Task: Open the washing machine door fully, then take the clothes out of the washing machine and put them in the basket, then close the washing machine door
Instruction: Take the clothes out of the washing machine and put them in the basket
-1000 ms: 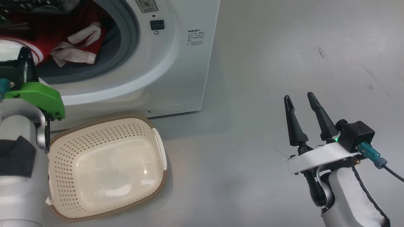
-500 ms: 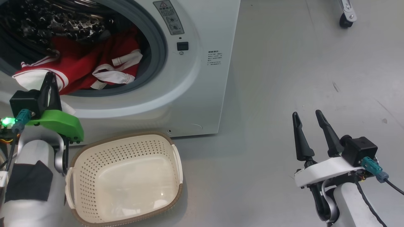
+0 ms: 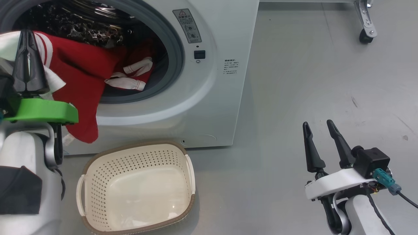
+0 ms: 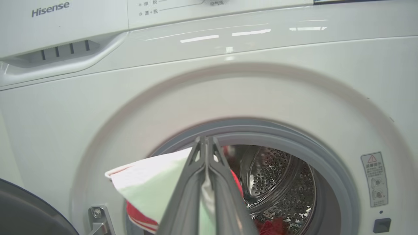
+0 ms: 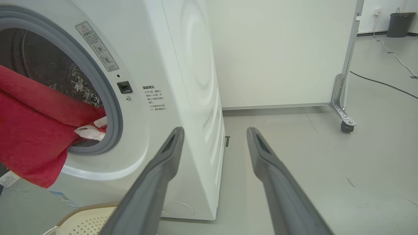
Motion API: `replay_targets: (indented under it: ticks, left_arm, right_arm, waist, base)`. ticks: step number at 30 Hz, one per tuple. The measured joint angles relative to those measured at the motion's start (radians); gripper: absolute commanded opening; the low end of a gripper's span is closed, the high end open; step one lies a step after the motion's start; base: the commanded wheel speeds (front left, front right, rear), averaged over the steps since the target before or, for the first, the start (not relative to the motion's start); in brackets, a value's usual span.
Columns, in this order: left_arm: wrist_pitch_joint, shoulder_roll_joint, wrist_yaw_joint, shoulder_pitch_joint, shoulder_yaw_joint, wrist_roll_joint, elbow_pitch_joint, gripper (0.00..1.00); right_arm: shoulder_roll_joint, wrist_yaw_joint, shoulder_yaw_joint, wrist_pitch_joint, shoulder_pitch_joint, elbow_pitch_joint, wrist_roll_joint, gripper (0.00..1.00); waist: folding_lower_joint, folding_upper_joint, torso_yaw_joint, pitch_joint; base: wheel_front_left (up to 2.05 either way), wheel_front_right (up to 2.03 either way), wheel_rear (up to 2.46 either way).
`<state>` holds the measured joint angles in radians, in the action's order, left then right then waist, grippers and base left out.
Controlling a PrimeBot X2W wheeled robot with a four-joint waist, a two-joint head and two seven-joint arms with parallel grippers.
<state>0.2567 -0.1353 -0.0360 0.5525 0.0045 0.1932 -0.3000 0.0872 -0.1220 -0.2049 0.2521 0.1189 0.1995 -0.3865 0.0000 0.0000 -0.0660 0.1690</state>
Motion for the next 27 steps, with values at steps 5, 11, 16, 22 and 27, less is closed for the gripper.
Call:
replay_targets:
  ticks: [5,11,16,22,27]
  left_arm:
    - [0.000,0.010,0.008,-0.038,0.000,-0.006,0.105,0.00]
    - [0.001,0.019,0.015,-0.050,0.002,-0.028,0.233,0.00]
    - [0.001,0.025,0.016,-0.082,0.001,-0.032,0.272,0.00]
    - [0.001,0.033,0.034,-0.170,-0.034,-0.036,0.219,0.00]
    - [-0.015,0.042,0.052,-0.249,-0.066,-0.032,0.130,0.00]
  right_arm:
    - [0.000,0.000,0.000,0.000,-0.005,-0.002,0.002,1.00]
    - [0.000,0.000,-0.001,0.000,-0.005,-0.007,0.002,1.00]
    - [-0.001,0.000,-0.002,0.000,-0.005,-0.010,0.002,1.00]
    - [-0.001,0.000,-0.012,0.000,-0.005,-0.010,0.003,1.00]
    - [-0.002,0.000,-0.022,0.000,-0.005,-0.012,0.010,1.00]
  waist:
    - [0.0000,0.0000,0.001,0.005]
    - [0.0000,0.0000,-0.001,0.012]
    - [0.0000,0.0000,-0.002,0.017]
    - [0.0000,0.0000,-0.006,0.022]
    - [0.0000,0.0000,-0.011,0.027]
  base:
    - [0.00,0.00,0.00]
    - [0.00,0.00,0.00]
    - [0.00,0.00,0.00]
    - [0.00,0.00,0.00]
    - [0.00,0.00,0.00]
